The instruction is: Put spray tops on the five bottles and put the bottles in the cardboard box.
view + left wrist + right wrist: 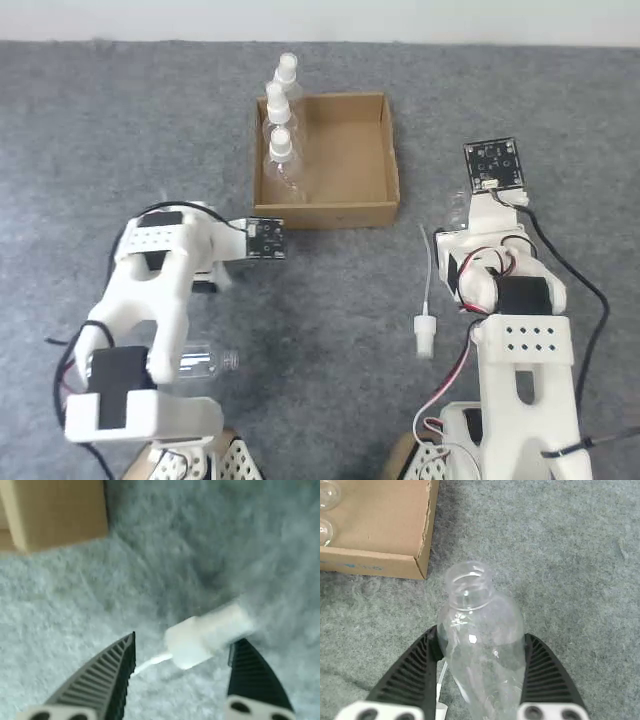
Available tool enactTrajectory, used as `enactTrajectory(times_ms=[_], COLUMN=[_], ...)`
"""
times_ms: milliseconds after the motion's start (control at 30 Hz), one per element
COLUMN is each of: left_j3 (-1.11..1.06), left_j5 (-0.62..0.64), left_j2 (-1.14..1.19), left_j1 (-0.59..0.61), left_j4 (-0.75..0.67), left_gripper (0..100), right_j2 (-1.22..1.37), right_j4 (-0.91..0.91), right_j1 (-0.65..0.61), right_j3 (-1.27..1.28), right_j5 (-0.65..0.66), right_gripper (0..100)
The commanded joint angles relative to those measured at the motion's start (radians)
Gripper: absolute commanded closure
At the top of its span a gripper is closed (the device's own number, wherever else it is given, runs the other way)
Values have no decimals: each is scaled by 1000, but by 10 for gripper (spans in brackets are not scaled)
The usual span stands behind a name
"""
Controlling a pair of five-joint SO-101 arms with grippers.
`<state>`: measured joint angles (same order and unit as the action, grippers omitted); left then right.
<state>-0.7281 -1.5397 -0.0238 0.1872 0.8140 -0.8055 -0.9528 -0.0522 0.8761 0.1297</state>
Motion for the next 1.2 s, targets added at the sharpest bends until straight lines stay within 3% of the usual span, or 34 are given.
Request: enactTrajectory(times_ms=[0,400,800,1167], left_j3=[41,64,84,163], left_j5=[34,34,35,35], left_j2=[-8,72,86,84], left_j1=[-57,-98,-98,-98], left_j4=[-21,-21,18,275], left_gripper=[720,723,848,872], right_j2=[-25,-25,-25,-25], right_j4=[24,24,24,24], right_j1=[4,4,5,7], right_j3=[-11,-11,-11,-11], right_j5=[-2,-2,-2,-2], right_gripper=[924,924,924,924])
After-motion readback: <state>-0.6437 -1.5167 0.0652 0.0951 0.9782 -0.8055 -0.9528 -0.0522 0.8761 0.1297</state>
